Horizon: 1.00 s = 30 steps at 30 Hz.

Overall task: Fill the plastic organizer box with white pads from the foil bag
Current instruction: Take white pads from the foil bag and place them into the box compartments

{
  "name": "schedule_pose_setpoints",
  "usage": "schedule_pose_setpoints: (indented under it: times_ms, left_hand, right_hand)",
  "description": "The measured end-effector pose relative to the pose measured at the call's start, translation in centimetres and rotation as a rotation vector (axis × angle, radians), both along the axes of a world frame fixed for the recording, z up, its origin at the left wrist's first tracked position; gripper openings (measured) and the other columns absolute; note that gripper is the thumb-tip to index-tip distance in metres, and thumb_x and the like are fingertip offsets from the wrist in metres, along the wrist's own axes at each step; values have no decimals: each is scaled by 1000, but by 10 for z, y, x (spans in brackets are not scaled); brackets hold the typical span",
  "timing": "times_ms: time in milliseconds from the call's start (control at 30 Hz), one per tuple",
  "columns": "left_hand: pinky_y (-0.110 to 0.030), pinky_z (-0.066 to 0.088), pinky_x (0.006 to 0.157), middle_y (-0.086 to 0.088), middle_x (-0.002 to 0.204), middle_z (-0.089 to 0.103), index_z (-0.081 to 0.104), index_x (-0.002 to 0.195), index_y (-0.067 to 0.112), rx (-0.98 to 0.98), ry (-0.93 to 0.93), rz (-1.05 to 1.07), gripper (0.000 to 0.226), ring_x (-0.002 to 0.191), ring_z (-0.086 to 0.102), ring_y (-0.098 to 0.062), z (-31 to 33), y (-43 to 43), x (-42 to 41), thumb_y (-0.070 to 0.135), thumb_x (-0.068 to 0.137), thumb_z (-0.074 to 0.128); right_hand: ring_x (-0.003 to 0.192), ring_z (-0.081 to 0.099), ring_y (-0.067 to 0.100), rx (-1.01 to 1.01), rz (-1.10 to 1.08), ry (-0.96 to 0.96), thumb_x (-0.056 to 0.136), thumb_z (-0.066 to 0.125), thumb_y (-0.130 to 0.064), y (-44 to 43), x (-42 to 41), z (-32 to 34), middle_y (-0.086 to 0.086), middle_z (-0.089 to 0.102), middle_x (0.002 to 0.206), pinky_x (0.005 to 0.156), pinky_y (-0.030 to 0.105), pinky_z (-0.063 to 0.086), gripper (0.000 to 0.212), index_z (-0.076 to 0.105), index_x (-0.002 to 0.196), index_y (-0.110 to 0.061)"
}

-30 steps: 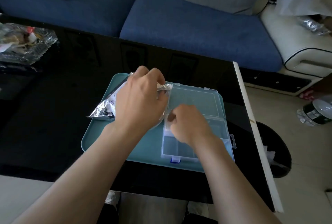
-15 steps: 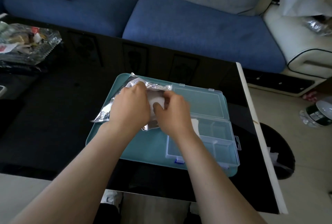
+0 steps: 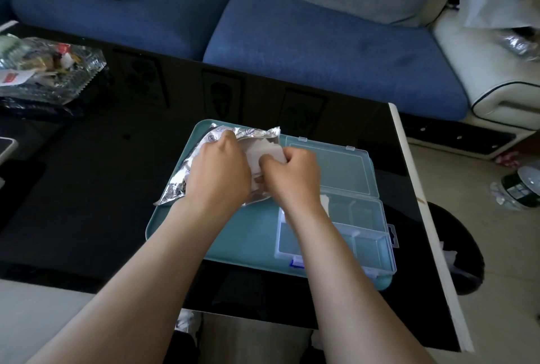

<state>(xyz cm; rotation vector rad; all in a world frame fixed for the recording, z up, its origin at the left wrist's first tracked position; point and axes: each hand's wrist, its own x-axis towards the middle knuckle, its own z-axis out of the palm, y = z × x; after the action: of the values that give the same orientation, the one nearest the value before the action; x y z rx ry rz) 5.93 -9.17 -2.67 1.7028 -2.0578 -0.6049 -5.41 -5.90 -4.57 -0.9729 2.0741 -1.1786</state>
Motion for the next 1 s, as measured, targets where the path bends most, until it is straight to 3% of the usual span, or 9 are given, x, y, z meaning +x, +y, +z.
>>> schedule_pose_setpoints:
  times_ms: [100, 233, 467, 533, 633, 733, 800, 900, 1000]
  left_hand:
    - [-39, 31, 66, -15, 93, 54, 48, 112, 0, -22, -27, -40, 14, 80, 42, -32, 3, 3, -4, 11, 103, 45]
    - [-42, 35, 70, -18, 98, 52, 44, 105, 5, -85, -2, -96, 4, 90, 53, -40, 8, 9, -7, 5, 102, 47]
    - [-51, 41, 99, -22, 136, 49, 49, 140, 7, -120, -4, -131, 44, 122, 47, -47, -6, 5, -16, 9, 97, 56]
    - [-47, 35, 106, -14, 141, 52, 56, 139, 12, -226, 82, -111, 43, 134, 40, -40, -1, 7, -24, 11, 95, 57]
    - [-26, 34, 101, -5, 130, 65, 66, 129, 13, -317, 303, -94, 36, 127, 49, -26, 15, 14, -38, 9, 96, 52]
    - [-34, 56, 88, 7, 99, 77, 69, 120, 22, -92, 653, -70, 25, 95, 71, -14, 29, 23, -53, 24, 101, 53]
    - [-46, 63, 85, -1, 90, 79, 71, 115, 19, 148, 875, -90, 22, 89, 77, -21, 32, 29, -63, 30, 100, 59]
    - [-45, 66, 85, -20, 92, 78, 72, 107, 2, 454, 1067, -102, 13, 91, 78, -33, 32, 36, -74, 9, 99, 64]
    - [-39, 66, 81, -13, 79, 75, 68, 94, -5, 569, 1144, -31, 11, 75, 76, -23, 26, 34, -79, 2, 101, 63]
  right_hand:
    - [60, 61, 36, -5, -40, -63, 64, 56, -26, 2, -10, 6, 14, 62, 61, 56, 43, 59, 28, 65, 73, -1]
    - [64, 44, 18, 15, 40, -104, 67, 56, -19, 10, -23, 11, 8, 51, 66, 58, 38, 36, 26, 62, 79, 4]
    - [60, 35, 15, -107, -44, -113, 81, 60, -11, 29, -46, 31, -3, 40, 60, 56, 30, 29, 21, 47, 65, -7]
    - [62, 40, 16, -156, -60, -171, 84, 59, -8, 33, -52, 34, -1, 46, 60, 58, 34, 33, 17, 53, 70, -2]
    - [64, 50, 15, -236, -60, -228, 88, 59, -5, 38, -59, 42, 0, 62, 68, 58, 33, 40, 12, 69, 83, -4]
    - [72, 63, 8, -309, -49, -238, 91, 60, -5, 44, -66, 49, -3, 72, 91, 53, 20, 45, 23, 74, 100, -21]
    - [79, 66, 9, -341, -48, -217, 93, 60, -5, 47, -71, 48, 1, 71, 102, 54, 19, 47, 25, 70, 108, -23]
    - [78, 66, 18, -350, -9, -237, 99, 57, -8, 49, -79, 41, 13, 70, 108, 55, 24, 50, 23, 63, 115, -24]
    - [84, 70, 16, -367, 20, -72, 105, 58, -17, 52, -86, 34, 6, 71, 108, 60, 23, 53, 17, 62, 120, -24]
